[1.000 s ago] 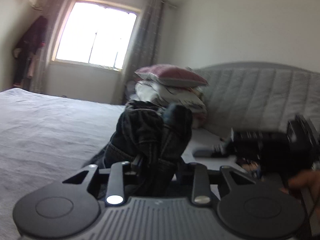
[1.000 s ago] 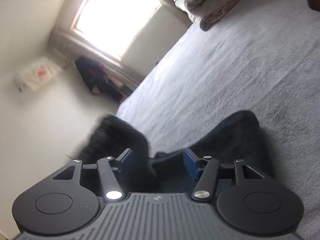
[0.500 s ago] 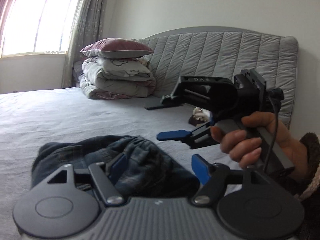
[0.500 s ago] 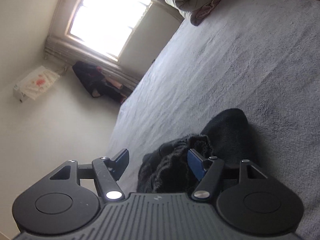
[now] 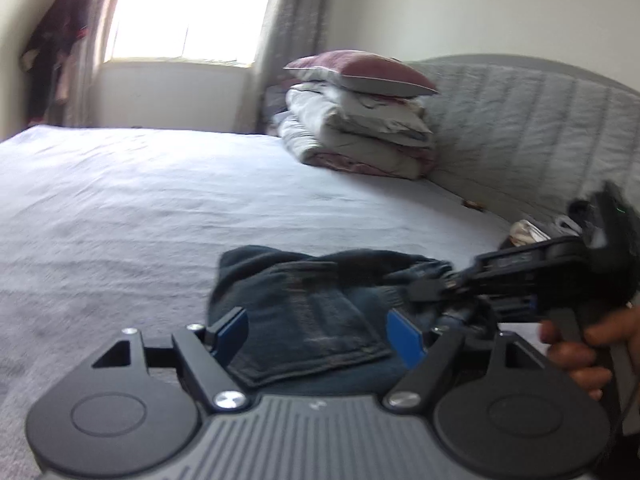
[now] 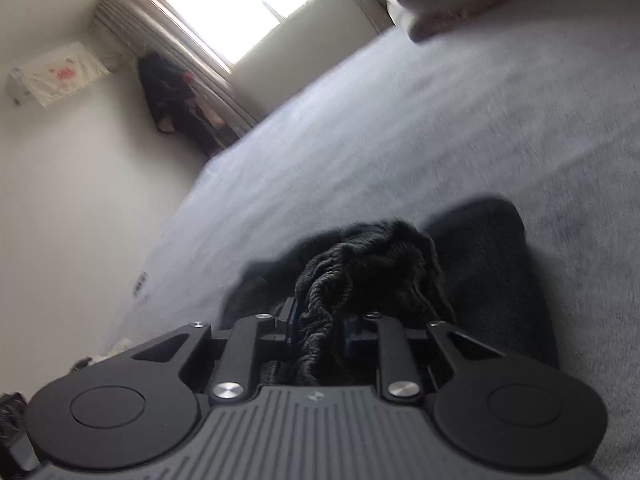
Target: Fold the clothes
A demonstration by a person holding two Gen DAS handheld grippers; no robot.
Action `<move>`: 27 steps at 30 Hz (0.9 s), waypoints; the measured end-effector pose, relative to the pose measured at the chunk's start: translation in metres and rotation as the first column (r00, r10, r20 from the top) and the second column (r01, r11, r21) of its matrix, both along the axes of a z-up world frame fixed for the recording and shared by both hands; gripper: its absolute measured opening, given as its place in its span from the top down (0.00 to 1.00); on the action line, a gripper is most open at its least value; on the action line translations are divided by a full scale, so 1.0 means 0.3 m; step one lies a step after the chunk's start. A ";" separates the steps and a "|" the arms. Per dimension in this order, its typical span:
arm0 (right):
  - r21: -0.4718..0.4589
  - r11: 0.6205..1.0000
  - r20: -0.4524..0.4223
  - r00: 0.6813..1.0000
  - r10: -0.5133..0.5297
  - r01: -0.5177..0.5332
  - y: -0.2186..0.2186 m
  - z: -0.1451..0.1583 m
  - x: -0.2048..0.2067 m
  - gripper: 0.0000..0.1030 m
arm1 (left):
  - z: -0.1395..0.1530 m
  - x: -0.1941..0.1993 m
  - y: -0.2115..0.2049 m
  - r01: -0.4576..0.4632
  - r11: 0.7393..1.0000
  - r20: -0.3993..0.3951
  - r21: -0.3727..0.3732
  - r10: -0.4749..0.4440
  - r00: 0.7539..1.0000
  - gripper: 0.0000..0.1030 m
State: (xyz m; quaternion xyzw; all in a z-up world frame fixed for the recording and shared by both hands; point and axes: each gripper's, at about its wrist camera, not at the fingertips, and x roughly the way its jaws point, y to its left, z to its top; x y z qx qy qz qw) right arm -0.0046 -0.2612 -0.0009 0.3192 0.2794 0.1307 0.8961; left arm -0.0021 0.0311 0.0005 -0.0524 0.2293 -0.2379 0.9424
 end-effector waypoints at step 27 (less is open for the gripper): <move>-0.191 0.980 -0.049 0.997 -0.065 0.055 -0.085 0.066 -0.102 0.68 | -0.111 0.003 -0.135 0.214 0.977 -0.027 -0.027 -0.214 0.976 0.24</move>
